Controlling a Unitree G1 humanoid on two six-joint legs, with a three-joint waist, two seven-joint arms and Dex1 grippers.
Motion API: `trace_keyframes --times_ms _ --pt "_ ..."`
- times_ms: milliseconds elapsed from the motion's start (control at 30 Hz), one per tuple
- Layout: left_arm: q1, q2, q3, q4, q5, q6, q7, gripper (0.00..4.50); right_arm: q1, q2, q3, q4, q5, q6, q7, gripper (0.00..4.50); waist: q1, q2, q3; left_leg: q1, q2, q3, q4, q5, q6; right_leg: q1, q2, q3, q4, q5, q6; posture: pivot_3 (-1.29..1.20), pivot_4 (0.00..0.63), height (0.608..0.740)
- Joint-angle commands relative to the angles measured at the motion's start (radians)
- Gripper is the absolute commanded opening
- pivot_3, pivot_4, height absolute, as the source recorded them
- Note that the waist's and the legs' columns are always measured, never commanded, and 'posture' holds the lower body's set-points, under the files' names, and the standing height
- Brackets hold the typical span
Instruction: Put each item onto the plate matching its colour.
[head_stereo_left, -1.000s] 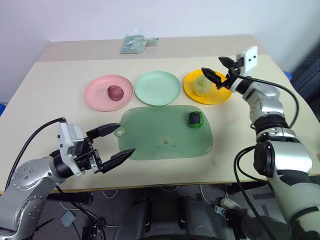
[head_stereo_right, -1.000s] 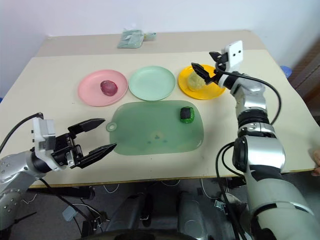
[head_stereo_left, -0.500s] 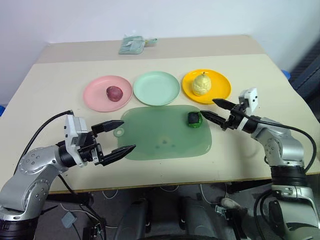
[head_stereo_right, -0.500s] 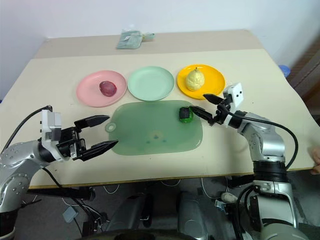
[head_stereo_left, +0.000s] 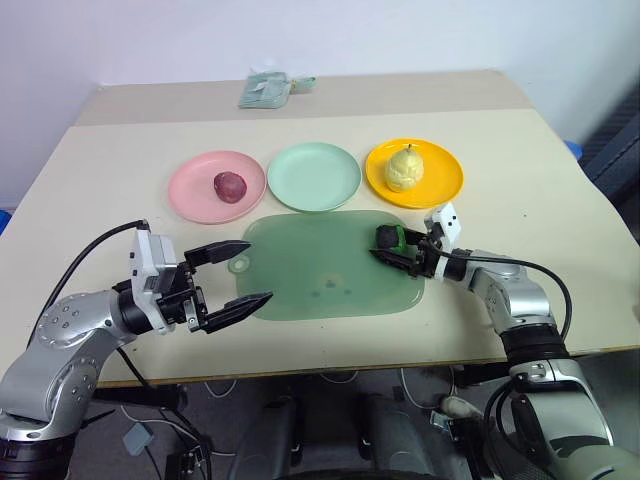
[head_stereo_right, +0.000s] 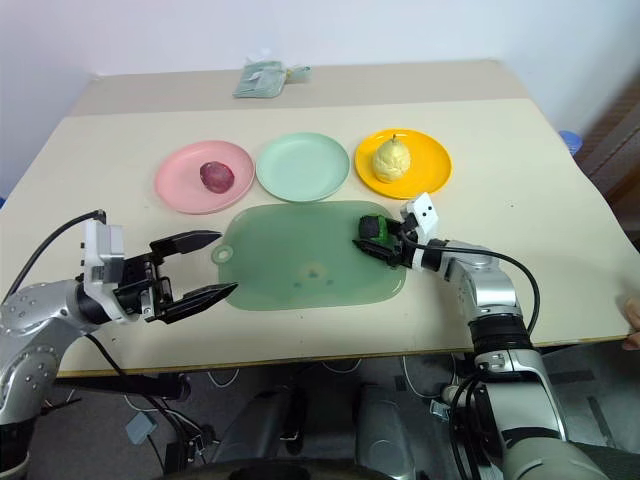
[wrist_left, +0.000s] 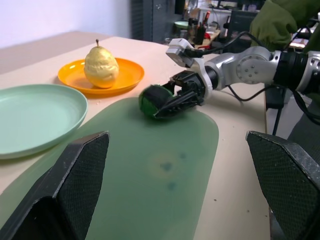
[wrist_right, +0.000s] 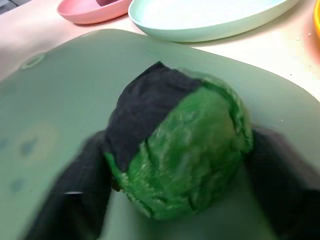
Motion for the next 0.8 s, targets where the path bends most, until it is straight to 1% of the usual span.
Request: trace_keyframes --times_ms 33,167,267,400,467,567,667,733,767,800 --pt "0.024 0.003 0.037 -0.055 -0.017 -0.006 0.020 4.50 -0.057 0.031 -0.032 -0.034 0.023 -0.044 -0.016 2.32 -0.001 0.000 0.000 0.000 0.000 0.000 0.000 0.000 0.000 0.000 0.000 0.000 0.000 0.000 0.000 0.00 0.150 0.740" --pt "0.044 -0.001 0.040 -0.070 -0.018 -0.010 0.039 4.50 -0.154 0.104 -0.038 -0.011 0.042 -0.066 -0.041 2.32 -0.004 0.000 0.000 0.000 0.000 0.000 0.000 0.000 0.000 -0.001 0.000 0.000 0.001 0.000 0.000 0.00 0.150 0.740" --pt "0.053 -0.005 0.042 -0.078 -0.017 -0.014 0.051 4.50 -0.255 0.177 -0.020 0.075 0.019 -0.110 -0.059 2.32 -0.006 0.000 0.000 0.000 0.000 0.000 0.000 0.000 0.000 -0.001 0.000 0.000 0.001 0.001 0.001 0.00 0.150 0.740" --pt "0.075 -0.012 0.052 -0.093 -0.011 -0.024 0.066 4.50 -0.414 0.266 -0.010 0.325 -0.050 -0.243 -0.116 2.32 -0.003 0.000 0.000 0.000 0.000 0.000 -0.001 0.000 0.000 -0.001 0.001 0.000 0.000 0.001 0.002 0.00 0.150 0.740" --pt "0.103 -0.023 0.065 -0.111 -0.008 -0.033 0.080 4.50 -0.522 0.316 -0.019 0.505 -0.086 -0.326 -0.191 2.32 -0.006 0.000 0.000 0.000 0.000 0.000 -0.001 0.000 -0.001 -0.001 0.001 0.000 0.000 0.001 0.002 0.00 0.150 0.740" --pt "0.140 -0.036 0.079 -0.136 -0.001 -0.043 0.101 4.50 -0.626 0.356 -0.035 0.687 -0.118 -0.407 -0.254 2.32 -0.009 0.001 0.000 0.000 0.000 0.000 -0.001 0.000 -0.002 -0.002 0.001 0.000 0.001 0.001 0.001 0.00 0.150 0.740" --pt "0.180 -0.046 0.092 -0.166 0.007 -0.049 0.127 4.50 -0.687 0.379 -0.070 0.790 -0.122 -0.444 -0.307 3.36 -0.009 0.001 0.000 0.000 0.000 0.000 -0.003 0.002 -0.004 -0.003 0.001 0.000 0.001 0.001 0.001 0.00 0.150 0.740" --pt "0.210 -0.056 0.104 -0.192 0.014 -0.051 0.155 4.50 -0.709 0.384 -0.080 0.826 -0.139 -0.474 -0.357 4.31 -0.009 0.001 0.000 0.000 0.000 0.000 -0.003 0.002 -0.003 -0.003 0.001 0.000 0.001 0.001 0.001 0.00 0.150 0.740" --pt "0.225 -0.064 0.109 -0.204 0.022 -0.052 0.173 4.50 -0.716 0.383 -0.087 0.835 -0.147 -0.494 -0.389 4.45 -0.009 0.001 0.000 0.000 0.000 0.000 -0.003 0.001 -0.003 -0.003 0.001 0.000 0.001 0.000 0.000 0.00 0.150 0.740" --pt "0.236 -0.069 0.113 -0.213 0.027 -0.053 0.186 4.50 -0.720 0.382 -0.093 0.842 -0.153 -0.507 -0.411 4.45 -0.009 0.001 0.000 0.000 0.000 0.000 -0.003 0.001 -0.003 -0.003 0.001 0.000 0.001 0.000 -0.001 0.00 0.150 0.740"
